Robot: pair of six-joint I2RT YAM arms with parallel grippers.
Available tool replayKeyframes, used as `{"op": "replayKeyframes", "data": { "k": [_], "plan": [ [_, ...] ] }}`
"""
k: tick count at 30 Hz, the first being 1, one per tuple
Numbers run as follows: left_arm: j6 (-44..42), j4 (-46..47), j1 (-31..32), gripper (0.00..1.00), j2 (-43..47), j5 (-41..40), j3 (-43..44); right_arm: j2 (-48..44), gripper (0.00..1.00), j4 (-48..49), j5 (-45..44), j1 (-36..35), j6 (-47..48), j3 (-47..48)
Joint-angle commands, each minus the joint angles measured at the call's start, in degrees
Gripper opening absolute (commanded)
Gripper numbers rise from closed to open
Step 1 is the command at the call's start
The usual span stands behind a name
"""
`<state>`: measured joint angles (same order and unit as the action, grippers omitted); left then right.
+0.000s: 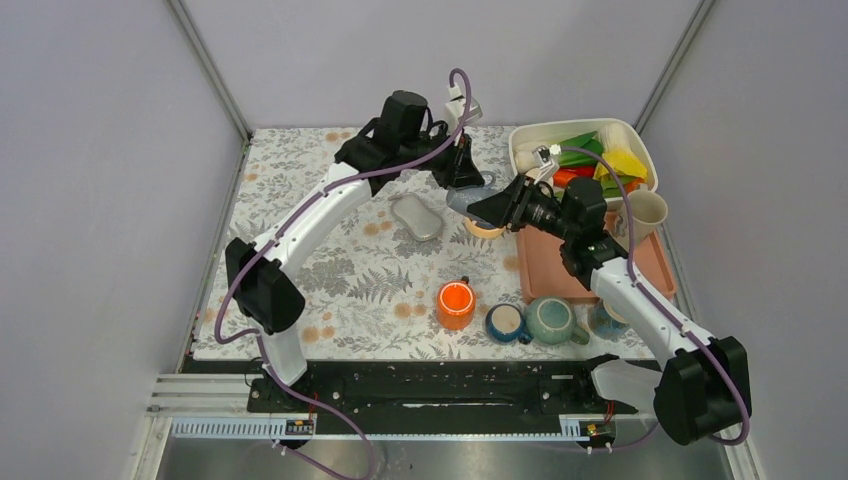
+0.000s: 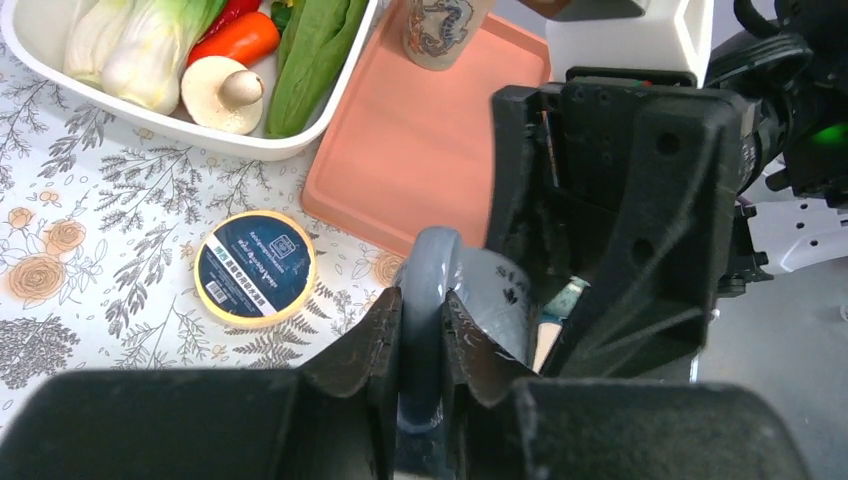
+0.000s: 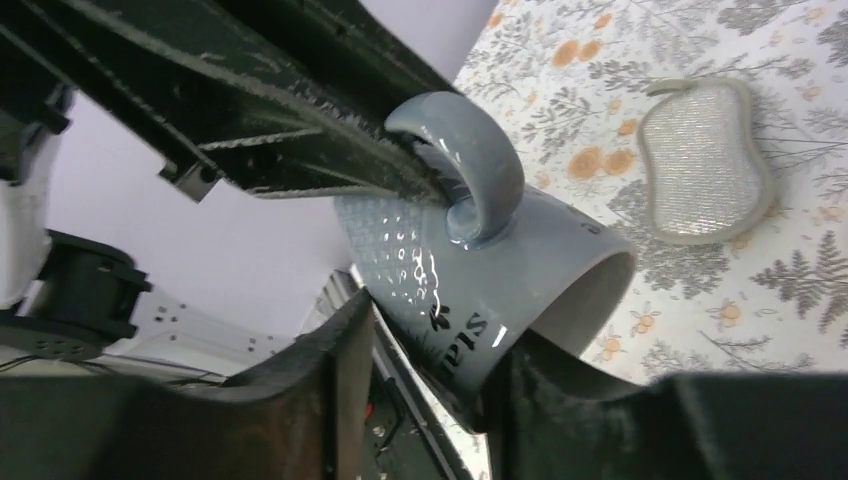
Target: Turn the mug right side up
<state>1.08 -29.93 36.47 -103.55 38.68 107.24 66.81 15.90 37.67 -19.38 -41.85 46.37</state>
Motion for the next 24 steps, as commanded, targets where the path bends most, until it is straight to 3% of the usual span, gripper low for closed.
{"op": "replayKeyframes", "data": {
  "k": [1,4,5,6,9,11,15,18,24],
  "plan": [
    [2.24,2.73,1.02,0.00,1.16,4.14,2.53,-2.79,0.32,8.03,1.06,-0.50,-1.31,-0.02],
    [1.05,2.87,0.98,0.00,1.69,3.08,1.46,-4.51,0.03,1.85,-3.21,-0.45,3.20,0.99],
    [0.24,2.73,0.85,0.00,1.99,1.60,1.01,-5.05,0.00,-5.03,-6.03,-0.45,6.29,2.35],
    [-0.49,2.66,0.61,0.13,2.25,-0.64,0.57,-5.33,0.00,-11.39,-9.70,-0.45,9.51,4.00],
    [-4.35,2.87,-0.63,0.75,3.06,-9.66,-0.55,-4.40,0.00,-29.43,-21.20,-0.38,19.30,9.96],
    [-5.87,2.94,-2.01,0.96,3.07,-15.35,-0.64,-2.69,0.00,-38.16,-28.51,-0.23,24.15,13.72],
    [-9.67,2.53,-4.59,0.99,3.75,-22.81,-1.47,2.70,0.00,-51.20,-41.77,1.45,32.18,20.65],
    [-14.37,2.45,-5.10,0.99,5.70,-27.26,-4.85,9.50,0.00,-58.46,-45.41,6.59,35.24,25.41],
    [-23.75,2.39,-5.09,0.99,12.59,-25.47,-17.97,23.28,0.00,-67.89,-52.47,12.67,41.34,34.75]
  ]
}}
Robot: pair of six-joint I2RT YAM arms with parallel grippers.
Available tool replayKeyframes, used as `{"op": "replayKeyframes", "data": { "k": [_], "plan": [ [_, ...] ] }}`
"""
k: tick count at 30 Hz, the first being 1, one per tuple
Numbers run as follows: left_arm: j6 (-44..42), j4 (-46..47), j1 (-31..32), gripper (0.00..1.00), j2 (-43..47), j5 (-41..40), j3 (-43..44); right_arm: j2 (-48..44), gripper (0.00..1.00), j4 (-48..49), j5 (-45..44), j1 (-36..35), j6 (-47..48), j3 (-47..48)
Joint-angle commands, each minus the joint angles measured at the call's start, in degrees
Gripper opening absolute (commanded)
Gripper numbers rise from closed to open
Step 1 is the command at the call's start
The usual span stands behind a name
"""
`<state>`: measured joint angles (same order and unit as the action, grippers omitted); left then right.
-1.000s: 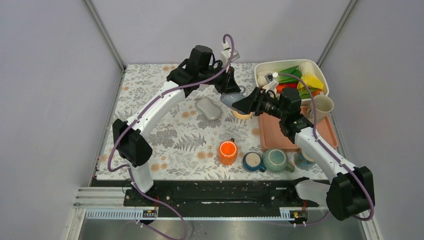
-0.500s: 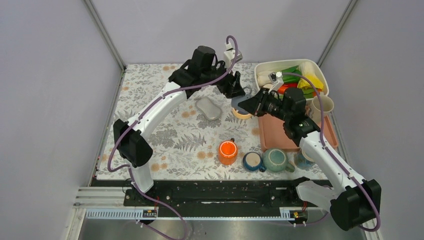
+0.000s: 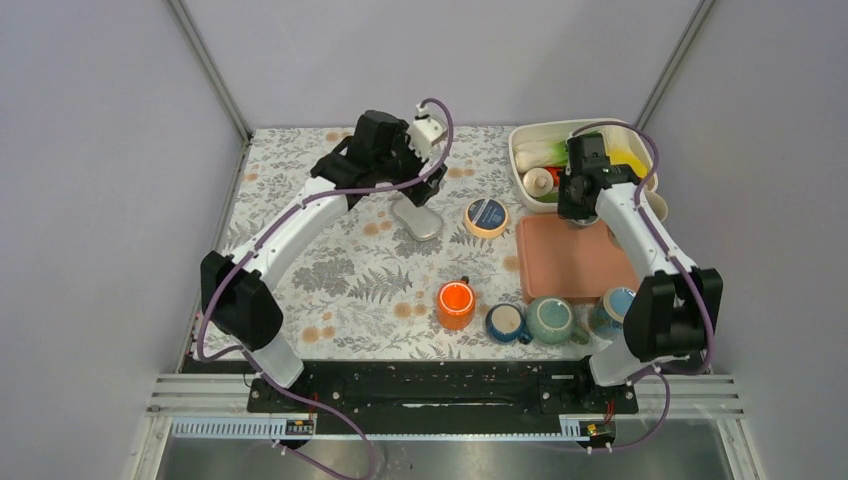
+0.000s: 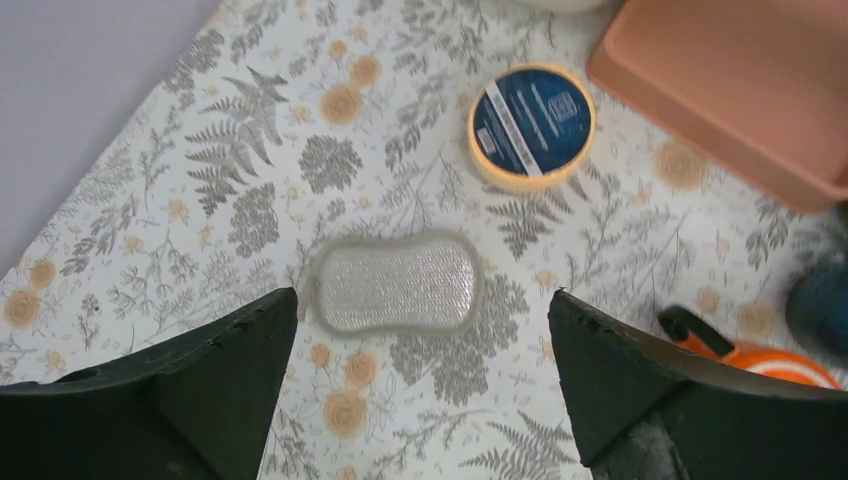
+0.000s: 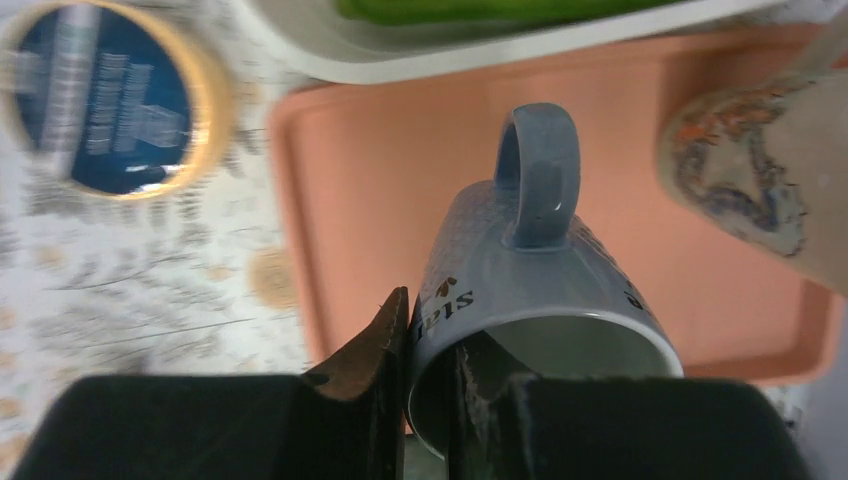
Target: Turn the mug right side up
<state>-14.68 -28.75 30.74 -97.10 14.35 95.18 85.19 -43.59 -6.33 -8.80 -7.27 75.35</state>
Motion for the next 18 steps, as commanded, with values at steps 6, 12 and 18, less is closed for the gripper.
{"op": "replayKeyframes", "data": {
  "k": [6,12,18],
  "plan": [
    [-11.43,-1.71,0.63,0.99,9.70,0.33,-14.31,12.96,0.00,-7.79,-6.17,4.62,9.58,9.30],
    [-11.27,-6.59,0.80,0.99,9.86,4.29,-16.08,18.88,0.00,-7.23,-1.43,8.38,8.18,10.63],
    [-11.84,-8.69,2.17,0.99,10.10,6.22,-16.83,22.64,0.01,-5.33,2.50,11.63,7.64,10.47]
  ]
}}
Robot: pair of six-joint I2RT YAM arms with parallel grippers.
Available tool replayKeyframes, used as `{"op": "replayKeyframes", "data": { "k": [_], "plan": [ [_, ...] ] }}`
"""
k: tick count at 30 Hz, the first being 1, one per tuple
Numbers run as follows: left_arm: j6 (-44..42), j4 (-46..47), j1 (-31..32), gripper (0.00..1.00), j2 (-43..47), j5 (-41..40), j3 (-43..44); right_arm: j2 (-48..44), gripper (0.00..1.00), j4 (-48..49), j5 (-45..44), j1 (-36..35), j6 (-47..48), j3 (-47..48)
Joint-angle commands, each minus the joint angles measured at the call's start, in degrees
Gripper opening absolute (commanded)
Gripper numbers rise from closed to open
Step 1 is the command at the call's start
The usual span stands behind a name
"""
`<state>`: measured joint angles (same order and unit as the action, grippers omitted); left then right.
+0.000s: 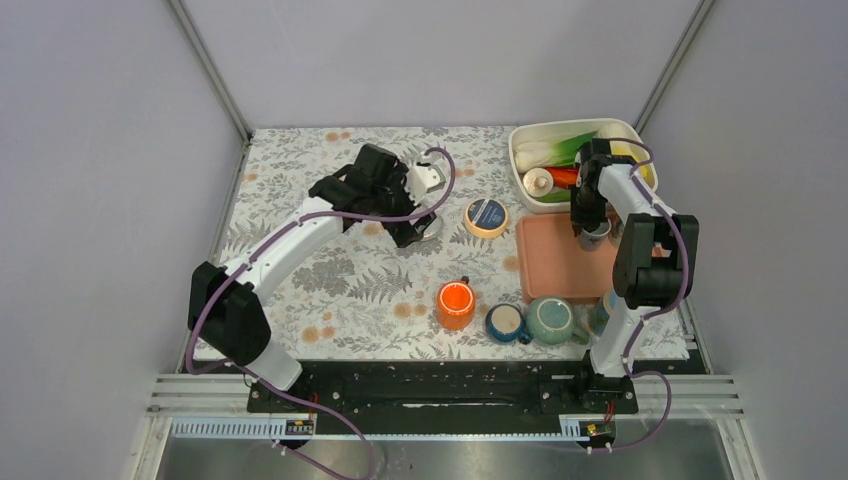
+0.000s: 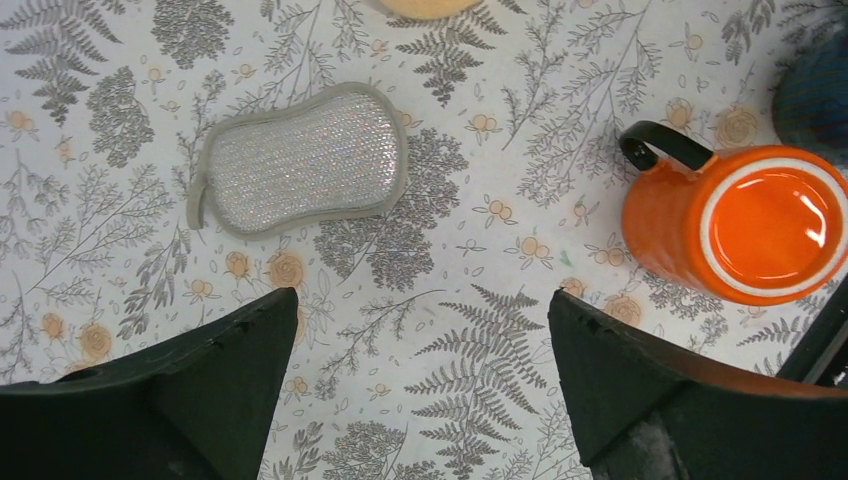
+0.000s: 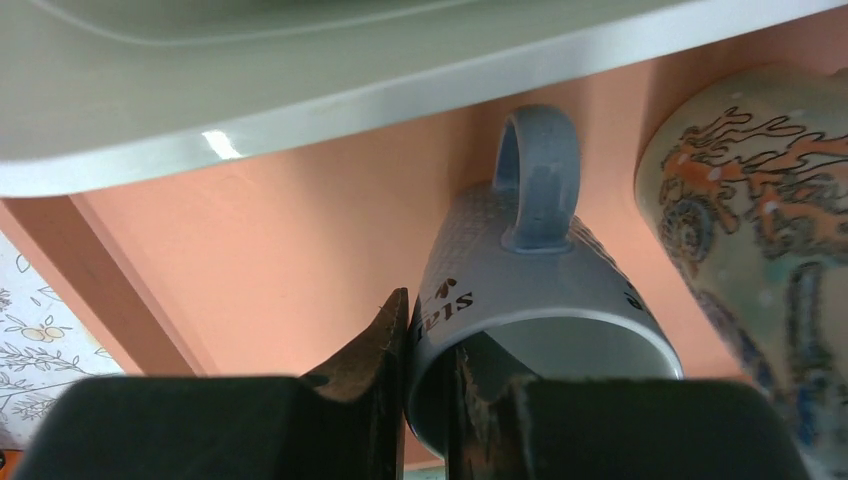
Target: Turn the mug right side up
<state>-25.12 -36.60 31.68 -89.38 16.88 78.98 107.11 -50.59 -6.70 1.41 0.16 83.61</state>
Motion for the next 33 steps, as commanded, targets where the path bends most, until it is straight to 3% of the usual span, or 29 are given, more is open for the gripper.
{"op": "replayKeyframes", "data": {
  "k": [1,8,13,18,20,23,28,33],
  "plan": [
    [-1.87,-1.26,1.86,0.99,2.55,3.50,-0.75,0.98,0.05,1.66,2.83,1.46,0.19,2.25],
    [-8.24,-4.68,10.21,0.99,4.62,1.88,-3.41,-0.65,0.50,1.49,2.60,1.58,0.18,1.90],
    [-13.76,-6.23,18.64,0.99,6.32,1.31,-4.83,-4.74,0.69,-0.67,2.85,1.57,0.19,2.58],
    [-13.74,-7.04,24.48,0.99,3.92,3.74,-2.13,-11.41,0.86,-2.12,4.49,1.49,-1.45,2.82],
    [-15.35,-7.08,26.12,0.99,1.87,4.37,-0.91,-14.31,0.99,-2.86,5.91,1.49,-1.77,2.51],
    [-16.91,-7.49,27.75,0.99,-3.33,1.43,2.32,-19.26,1.00,-3.00,9.81,1.41,-2.74,0.71],
    [-11.84,-11.60,28.90,0.99,-12.59,-4.72,10.73,-24.92,0.99,-1.83,11.92,0.61,-3.71,-3.04],
    [-10.12,-9.34,29.12,0.99,-13.48,-5.67,9.63,-26.76,1.00,-1.61,11.75,-0.88,-3.79,-4.22]
  ]
}}
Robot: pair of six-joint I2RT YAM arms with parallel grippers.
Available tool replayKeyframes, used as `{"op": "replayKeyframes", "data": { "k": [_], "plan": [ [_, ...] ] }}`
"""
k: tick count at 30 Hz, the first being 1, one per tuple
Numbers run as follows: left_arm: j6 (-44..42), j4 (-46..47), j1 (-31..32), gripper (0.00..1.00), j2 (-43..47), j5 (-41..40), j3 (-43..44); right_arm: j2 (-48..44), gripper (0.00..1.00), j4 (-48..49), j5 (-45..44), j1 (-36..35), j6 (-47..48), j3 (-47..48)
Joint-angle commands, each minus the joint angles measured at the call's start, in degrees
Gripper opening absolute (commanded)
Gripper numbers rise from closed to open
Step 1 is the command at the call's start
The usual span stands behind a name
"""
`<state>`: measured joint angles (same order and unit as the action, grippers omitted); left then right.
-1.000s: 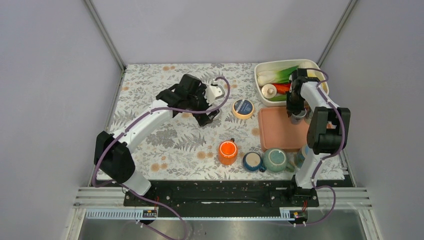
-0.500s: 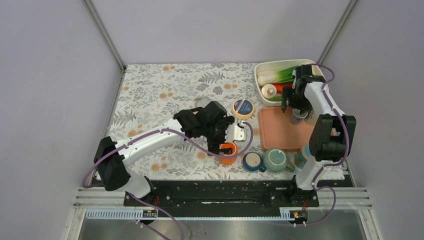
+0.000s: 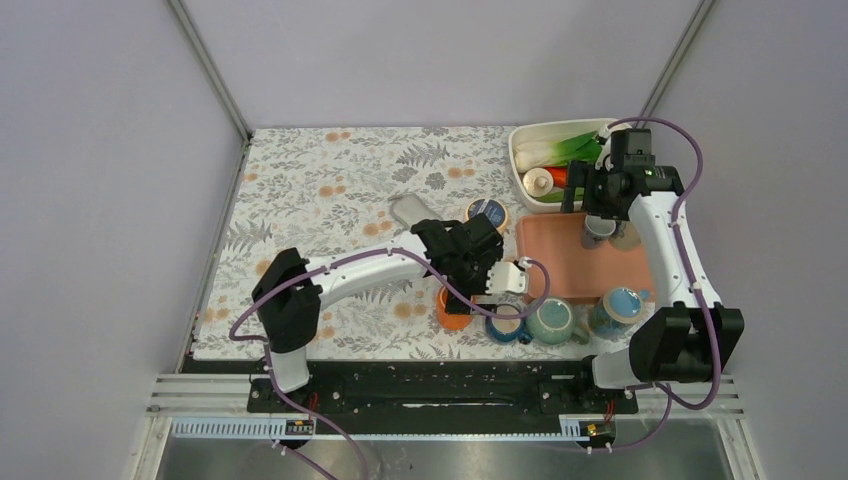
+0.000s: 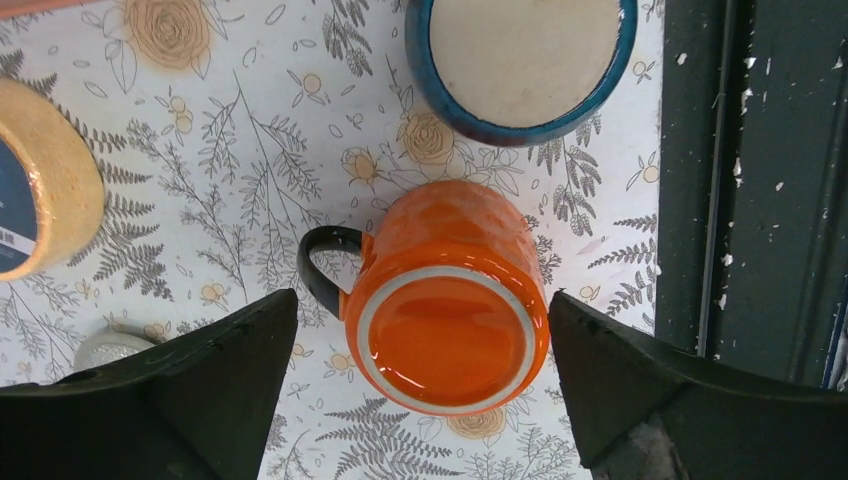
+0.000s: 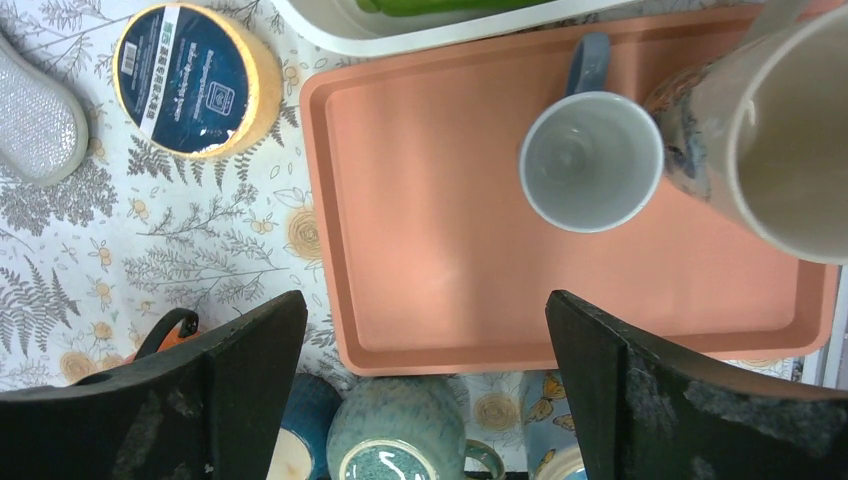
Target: Turn the mug right side up
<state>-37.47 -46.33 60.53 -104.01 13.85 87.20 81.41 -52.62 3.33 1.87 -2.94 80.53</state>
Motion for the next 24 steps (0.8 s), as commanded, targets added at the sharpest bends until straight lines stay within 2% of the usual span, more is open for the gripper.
{"op": "replayKeyframes", "data": {
  "k": [1,5,11,14,18,24],
  "plan": [
    [2.49,1.22,0.39,0.99,1.17,-3.11,0.91,-1.15,0.99,0.41,1.76,-1.57,-0.71,-1.23],
    [1.55,3.05,1.08,0.99,0.39,-6.37,-1.13,-1.41,0.99,0.52,2.42,-1.60,-0.42,-1.80],
    [-4.74,1.74,-0.28,0.98,2.69,-8.48,-7.73,-2.58,0.99,0.61,2.56,-3.51,-0.16,-2.09],
    [-7.17,-0.47,-2.93,0.93,4.95,-6.00,-10.17,-3.34,0.99,0.91,2.86,-3.68,-0.21,-2.42],
    [-14.24,-2.03,-6.89,0.93,10.41,-0.13,-15.16,-4.74,1.00,1.61,2.99,-3.80,-0.36,-3.69],
    [-24.89,-2.74,-12.83,0.98,19.76,8.22,-21.00,-6.57,1.00,2.01,3.39,-3.85,-0.49,-4.60]
  ]
}}
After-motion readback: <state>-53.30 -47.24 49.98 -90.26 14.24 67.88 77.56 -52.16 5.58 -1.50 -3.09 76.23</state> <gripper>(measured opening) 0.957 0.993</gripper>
